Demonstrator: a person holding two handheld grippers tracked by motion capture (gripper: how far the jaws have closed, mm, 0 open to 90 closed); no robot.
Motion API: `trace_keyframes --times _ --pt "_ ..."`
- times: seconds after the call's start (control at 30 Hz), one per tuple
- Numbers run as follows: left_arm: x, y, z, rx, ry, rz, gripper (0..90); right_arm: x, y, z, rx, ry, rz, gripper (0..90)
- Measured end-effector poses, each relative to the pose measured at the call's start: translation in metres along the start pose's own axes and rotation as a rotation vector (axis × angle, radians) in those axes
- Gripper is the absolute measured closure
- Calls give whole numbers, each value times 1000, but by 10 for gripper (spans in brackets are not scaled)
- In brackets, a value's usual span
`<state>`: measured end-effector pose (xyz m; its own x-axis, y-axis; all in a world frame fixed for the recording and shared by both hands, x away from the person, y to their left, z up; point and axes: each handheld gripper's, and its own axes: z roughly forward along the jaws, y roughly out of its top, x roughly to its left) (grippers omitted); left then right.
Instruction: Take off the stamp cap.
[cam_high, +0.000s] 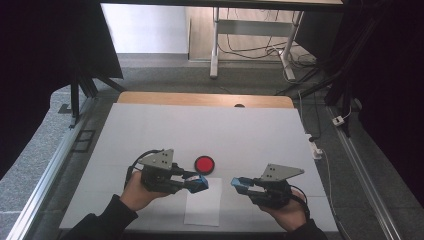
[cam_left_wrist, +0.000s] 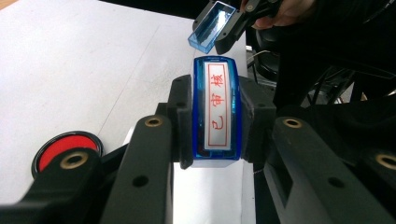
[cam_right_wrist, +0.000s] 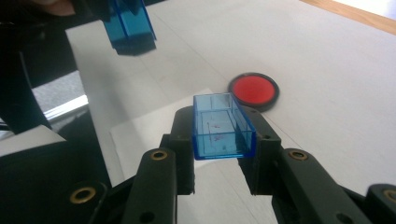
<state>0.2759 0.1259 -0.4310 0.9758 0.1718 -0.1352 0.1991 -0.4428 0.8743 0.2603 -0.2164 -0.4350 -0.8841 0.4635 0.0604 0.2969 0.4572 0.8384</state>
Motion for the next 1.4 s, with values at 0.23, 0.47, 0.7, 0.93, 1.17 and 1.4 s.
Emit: trace_keyframes --times 0.23,0.47,0.7,0.93,1.17,1.4 --pt "1 -1 0 5 14 -16 698 -4 -8 -12 11 -56 -2 686" --pt "4 -3 -1 5 25 -42 698 -9 -20 -28 -5 -115 73 687" --pt "6 -4 -1 11 47 -55 698 -12 -32 -43 -1 -180 100 686" --pt "10 -4 -2 10 82 -79 698 -15 -42 -54 0 -210 131 686" --pt "14 -5 -3 8 113 -102 698 -15 -49 -61 2 -222 149 686" --pt "18 -6 -3 11 139 -119 698 -16 -54 -65 0 -228 171 686"
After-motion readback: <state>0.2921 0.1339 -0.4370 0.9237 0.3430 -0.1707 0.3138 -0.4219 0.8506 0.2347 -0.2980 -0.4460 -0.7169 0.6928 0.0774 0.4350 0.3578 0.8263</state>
